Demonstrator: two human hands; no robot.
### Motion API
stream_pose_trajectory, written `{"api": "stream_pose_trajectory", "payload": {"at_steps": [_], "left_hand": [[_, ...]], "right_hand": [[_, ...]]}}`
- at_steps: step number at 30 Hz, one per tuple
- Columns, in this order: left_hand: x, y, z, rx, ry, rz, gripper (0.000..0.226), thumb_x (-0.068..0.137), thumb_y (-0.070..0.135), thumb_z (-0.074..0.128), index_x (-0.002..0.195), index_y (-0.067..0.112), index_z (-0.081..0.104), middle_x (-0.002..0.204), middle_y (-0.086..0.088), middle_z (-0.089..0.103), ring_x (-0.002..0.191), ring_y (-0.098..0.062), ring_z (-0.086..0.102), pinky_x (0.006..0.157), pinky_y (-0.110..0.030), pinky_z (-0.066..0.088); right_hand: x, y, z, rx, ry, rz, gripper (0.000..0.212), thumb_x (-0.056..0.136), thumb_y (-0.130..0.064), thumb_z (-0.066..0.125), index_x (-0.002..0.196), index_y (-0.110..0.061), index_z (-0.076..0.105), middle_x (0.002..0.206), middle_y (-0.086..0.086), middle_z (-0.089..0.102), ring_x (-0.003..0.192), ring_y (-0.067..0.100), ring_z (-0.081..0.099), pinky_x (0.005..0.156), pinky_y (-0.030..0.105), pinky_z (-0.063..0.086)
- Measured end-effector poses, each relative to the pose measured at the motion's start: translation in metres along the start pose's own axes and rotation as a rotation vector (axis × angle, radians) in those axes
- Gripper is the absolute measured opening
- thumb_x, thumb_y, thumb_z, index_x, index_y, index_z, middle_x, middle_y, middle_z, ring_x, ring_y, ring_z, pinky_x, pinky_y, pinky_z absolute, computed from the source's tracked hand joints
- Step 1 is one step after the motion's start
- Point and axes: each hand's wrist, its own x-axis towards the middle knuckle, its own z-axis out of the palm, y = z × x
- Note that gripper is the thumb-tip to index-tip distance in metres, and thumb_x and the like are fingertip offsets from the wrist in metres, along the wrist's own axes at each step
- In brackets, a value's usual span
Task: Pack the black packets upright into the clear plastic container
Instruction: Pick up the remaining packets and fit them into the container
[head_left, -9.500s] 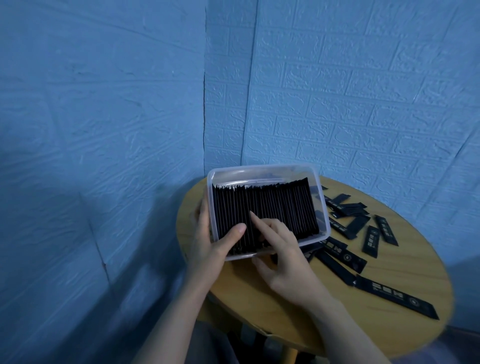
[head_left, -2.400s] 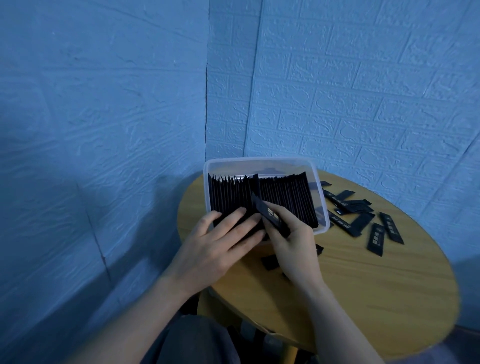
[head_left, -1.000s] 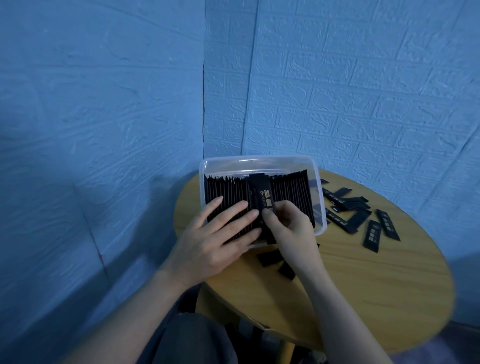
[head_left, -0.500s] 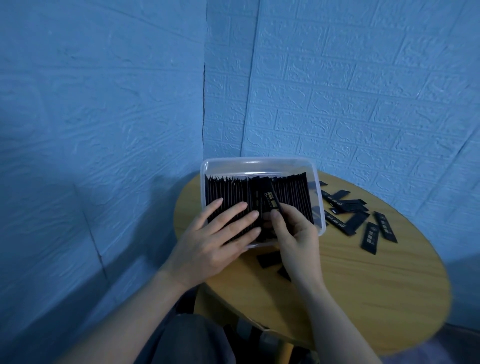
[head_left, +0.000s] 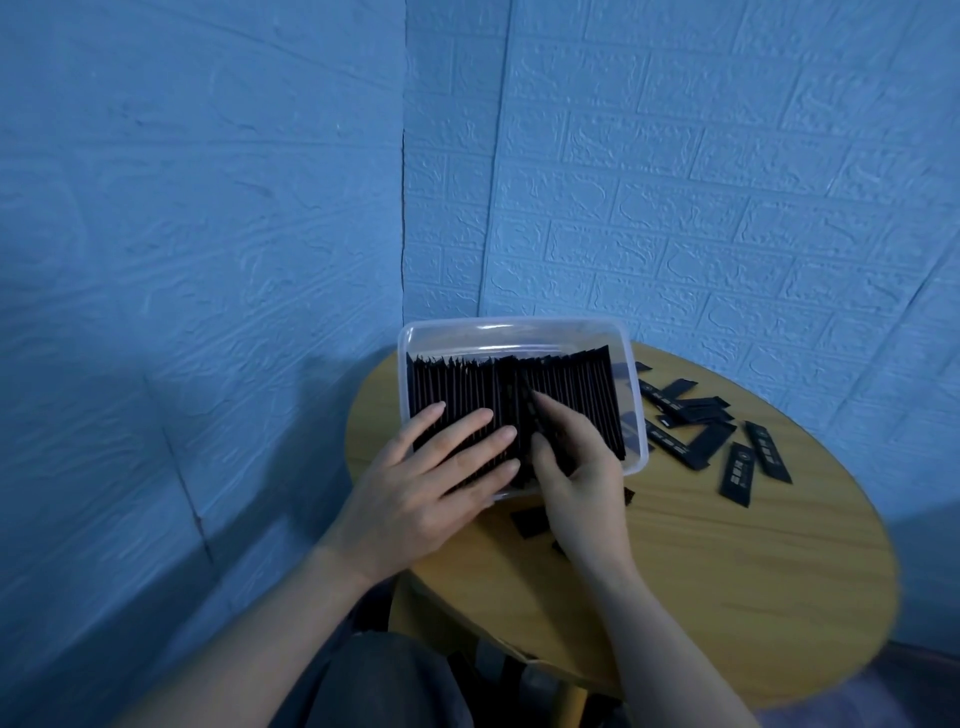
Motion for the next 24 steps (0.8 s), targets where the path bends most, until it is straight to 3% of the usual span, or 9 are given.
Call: {"api": "stream_pose_trajectory", "payload": {"at_steps": [3, 6, 11, 15, 18, 24], "left_hand": [[0.001, 0.0, -0.001, 0.008, -0.004, -0.005, 0.029, 0.1, 0.026, 0.058, 0.126, 0.019, 0.066, 0.144, -0.004, 0.052, 0.137, -0.026, 0.045, 0.112, -0.05, 0.035], [0.001, 0.0, -0.002, 0.018, -0.006, 0.0, 0.03, 0.101, 0.025, 0.056, 0.128, 0.017, 0.065, 0.144, -0.004, 0.052, 0.136, -0.025, 0.045, 0.112, -0.05, 0.035], [0.001, 0.0, -0.001, 0.024, 0.003, 0.007, 0.03, 0.101, 0.024, 0.056, 0.127, 0.015, 0.065, 0.142, -0.007, 0.053, 0.135, -0.026, 0.047, 0.11, -0.049, 0.039], [0.006, 0.004, 0.0, -0.012, 0.004, -0.084, 0.031, 0.096, 0.024, 0.057, 0.123, 0.013, 0.069, 0.133, -0.006, 0.062, 0.125, -0.025, 0.058, 0.092, -0.05, 0.053], [0.007, 0.004, 0.001, -0.018, -0.004, -0.074, 0.033, 0.092, 0.023, 0.058, 0.119, 0.011, 0.07, 0.131, -0.007, 0.064, 0.123, -0.025, 0.059, 0.091, -0.049, 0.054], [0.014, 0.005, -0.007, 0.012, 0.018, -0.021, 0.034, 0.087, 0.022, 0.056, 0.114, 0.01, 0.073, 0.125, -0.006, 0.067, 0.118, -0.023, 0.062, 0.094, -0.043, 0.053]], "right_hand": [[-0.001, 0.0, 0.001, -0.067, -0.057, -0.045, 0.039, 0.096, -0.014, 0.056, 0.133, -0.022, 0.056, 0.108, -0.011, 0.058, 0.099, 0.004, 0.058, 0.081, 0.016, 0.048], [-0.002, -0.001, 0.004, -0.107, -0.065, -0.041, 0.039, 0.097, -0.023, 0.052, 0.136, -0.022, 0.054, 0.109, -0.009, 0.051, 0.1, 0.004, 0.054, 0.083, 0.019, 0.049], [-0.001, 0.0, 0.002, -0.081, -0.081, -0.041, 0.036, 0.097, -0.016, 0.054, 0.133, -0.023, 0.055, 0.102, -0.009, 0.059, 0.099, 0.007, 0.058, 0.084, 0.022, 0.049], [0.001, 0.002, -0.003, -0.027, -0.087, -0.017, 0.04, 0.094, -0.008, 0.058, 0.13, -0.027, 0.056, 0.098, -0.011, 0.066, 0.094, 0.003, 0.062, 0.076, 0.013, 0.048], [0.005, 0.003, -0.005, -0.057, -0.102, -0.006, 0.037, 0.095, -0.012, 0.058, 0.127, -0.031, 0.056, 0.094, -0.012, 0.065, 0.086, 0.002, 0.061, 0.071, 0.014, 0.047], [0.013, 0.006, -0.015, -0.177, -0.257, -0.053, 0.039, 0.092, -0.025, 0.062, 0.131, -0.024, 0.057, 0.103, -0.013, 0.061, 0.094, 0.004, 0.06, 0.081, 0.023, 0.051]]}}
